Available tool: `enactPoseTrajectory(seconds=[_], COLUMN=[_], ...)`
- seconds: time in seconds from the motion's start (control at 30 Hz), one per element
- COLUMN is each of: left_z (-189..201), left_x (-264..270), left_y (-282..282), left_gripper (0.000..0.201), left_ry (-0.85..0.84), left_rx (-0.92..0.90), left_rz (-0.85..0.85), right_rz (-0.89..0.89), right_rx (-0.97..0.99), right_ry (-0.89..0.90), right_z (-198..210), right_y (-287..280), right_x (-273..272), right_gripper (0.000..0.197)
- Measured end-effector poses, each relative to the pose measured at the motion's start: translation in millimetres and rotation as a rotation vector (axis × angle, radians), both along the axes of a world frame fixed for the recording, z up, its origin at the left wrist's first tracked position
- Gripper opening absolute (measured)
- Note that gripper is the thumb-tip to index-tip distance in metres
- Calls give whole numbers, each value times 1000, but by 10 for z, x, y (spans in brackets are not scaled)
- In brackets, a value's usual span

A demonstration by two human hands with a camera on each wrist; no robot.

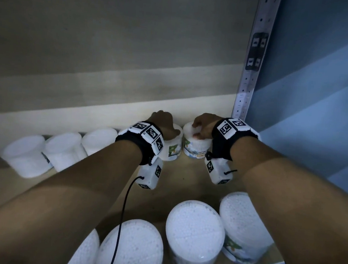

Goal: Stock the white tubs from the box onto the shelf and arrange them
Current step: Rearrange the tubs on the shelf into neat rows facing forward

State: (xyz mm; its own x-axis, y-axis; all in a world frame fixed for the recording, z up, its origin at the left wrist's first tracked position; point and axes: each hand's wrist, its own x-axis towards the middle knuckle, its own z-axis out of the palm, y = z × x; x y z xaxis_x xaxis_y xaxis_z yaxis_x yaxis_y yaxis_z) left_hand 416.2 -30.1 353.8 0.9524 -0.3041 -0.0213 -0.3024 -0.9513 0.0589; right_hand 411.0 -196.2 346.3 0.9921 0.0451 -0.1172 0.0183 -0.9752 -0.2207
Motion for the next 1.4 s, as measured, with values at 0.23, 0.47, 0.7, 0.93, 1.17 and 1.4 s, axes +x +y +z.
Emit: enactPoseTrajectory(seconds=[0.23,0.47,0.7,0.93,1.17,1.4], left_z=[36,66,-83,-42,-18,-363], left_x=[25,23,30,42,59,469], left_y=[24,64,21,39,40,-87], left_gripper=[54,57,62,55,53,76], left_ry=[66,52,21,12,49,195], left_rx=[-11,-142,-90,17,126,338], left_rz=[-91,-43,32,-47,-74,-136], right_rz=[2,9,23,35,70,112], right_rx=[9,-3,-41,-95,-226,-509], right_ry=[-14,-7,-18,-7,61,196], right_z=[-33,-38,-45,-48,64,157], right_y=[-21,-26,-22,-11,36,105], right_x=[24,49,70,78,36,-27], right_gripper=[53,52,53,51,57,76])
